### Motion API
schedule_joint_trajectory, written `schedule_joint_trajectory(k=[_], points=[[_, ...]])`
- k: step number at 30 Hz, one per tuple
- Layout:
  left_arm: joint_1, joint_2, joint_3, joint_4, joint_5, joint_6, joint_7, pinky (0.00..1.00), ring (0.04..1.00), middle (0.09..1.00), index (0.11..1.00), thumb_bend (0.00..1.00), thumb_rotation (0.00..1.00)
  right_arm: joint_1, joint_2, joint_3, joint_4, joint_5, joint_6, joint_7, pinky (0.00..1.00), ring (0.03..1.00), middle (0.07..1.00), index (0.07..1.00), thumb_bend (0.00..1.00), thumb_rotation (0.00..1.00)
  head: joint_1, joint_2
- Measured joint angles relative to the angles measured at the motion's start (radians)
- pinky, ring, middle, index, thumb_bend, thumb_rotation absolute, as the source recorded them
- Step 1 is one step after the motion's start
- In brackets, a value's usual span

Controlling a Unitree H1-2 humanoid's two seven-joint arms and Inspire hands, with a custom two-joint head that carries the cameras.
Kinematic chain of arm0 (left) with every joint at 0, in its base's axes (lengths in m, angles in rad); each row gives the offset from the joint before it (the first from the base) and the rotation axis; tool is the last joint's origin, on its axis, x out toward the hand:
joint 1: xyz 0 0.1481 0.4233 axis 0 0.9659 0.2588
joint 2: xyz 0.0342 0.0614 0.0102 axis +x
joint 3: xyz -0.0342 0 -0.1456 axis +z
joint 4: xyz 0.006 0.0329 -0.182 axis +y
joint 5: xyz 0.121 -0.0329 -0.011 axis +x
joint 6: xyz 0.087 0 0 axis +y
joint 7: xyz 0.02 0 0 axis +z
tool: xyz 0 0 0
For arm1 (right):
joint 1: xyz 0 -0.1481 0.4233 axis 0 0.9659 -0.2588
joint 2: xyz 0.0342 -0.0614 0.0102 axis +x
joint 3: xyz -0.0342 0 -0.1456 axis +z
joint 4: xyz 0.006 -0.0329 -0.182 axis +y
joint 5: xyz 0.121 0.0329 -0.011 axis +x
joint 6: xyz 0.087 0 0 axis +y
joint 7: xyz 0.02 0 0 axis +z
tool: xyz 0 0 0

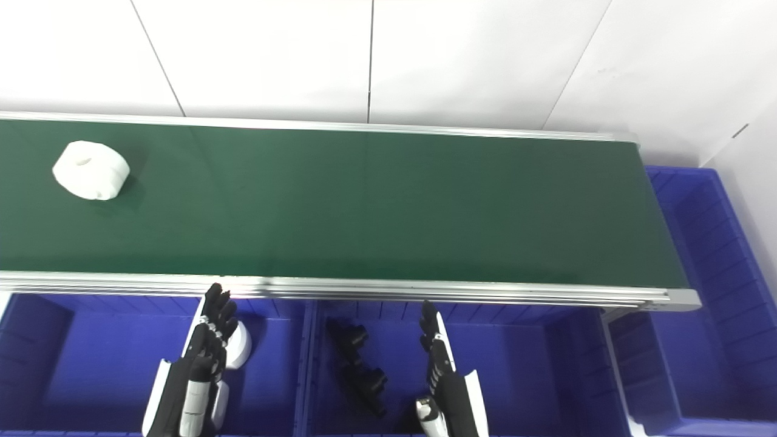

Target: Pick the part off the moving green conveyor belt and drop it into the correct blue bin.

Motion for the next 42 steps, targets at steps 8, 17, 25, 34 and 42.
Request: schedule_joint_trajectory(k=[8, 17, 25, 34, 42], points=[[-0.012, -0.026, -0.021, 0.096, 0.079, -0.074, 0.02, 0.89, 0.944, 1.0, 1.0, 0.8, 0.93, -0.015, -0.042, -0.037, 0.049, 0.034, -0.007, 0.004, 1.0, 1.0, 1.0, 1.0, 0.92, 1.0, 0.138, -0.078], [-0.031, -0.033, -0.019, 0.158, 0.093, -0.115, 0.036, 0.88, 0.917, 0.995, 1.0, 0.73, 0.86, -0.036, -0.069, -0.066, 0.078, 0.056, -0.017, 0.019, 1.0, 1.0, 1.0, 1.0, 0.9, 1.0, 0.198, -0.12], [-0.044, -0.035, -0.015, 0.193, 0.107, -0.136, 0.073, 0.8, 0.869, 0.954, 1.0, 0.74, 0.88, -0.057, -0.074, -0.078, 0.121, 0.072, -0.043, 0.023, 1.0, 1.0, 1.0, 1.0, 0.9, 1.0, 0.237, -0.158], [-0.059, -0.035, -0.015, 0.217, 0.144, -0.141, 0.102, 0.74, 0.835, 0.929, 1.0, 0.78, 0.89, -0.061, -0.079, -0.086, 0.127, 0.086, -0.044, 0.025, 1.0, 1.0, 1.0, 1.0, 0.94, 1.0, 0.28, -0.157], [-0.095, -0.006, -0.06, 0.135, 0.148, -0.147, 0.122, 0.72, 0.843, 0.932, 1.0, 0.88, 0.9, -0.076, -0.053, -0.076, 0.142, 0.068, -0.044, 0.025, 1.0, 1.0, 1.0, 1.0, 0.93, 1.0, 0.244, -0.178]])
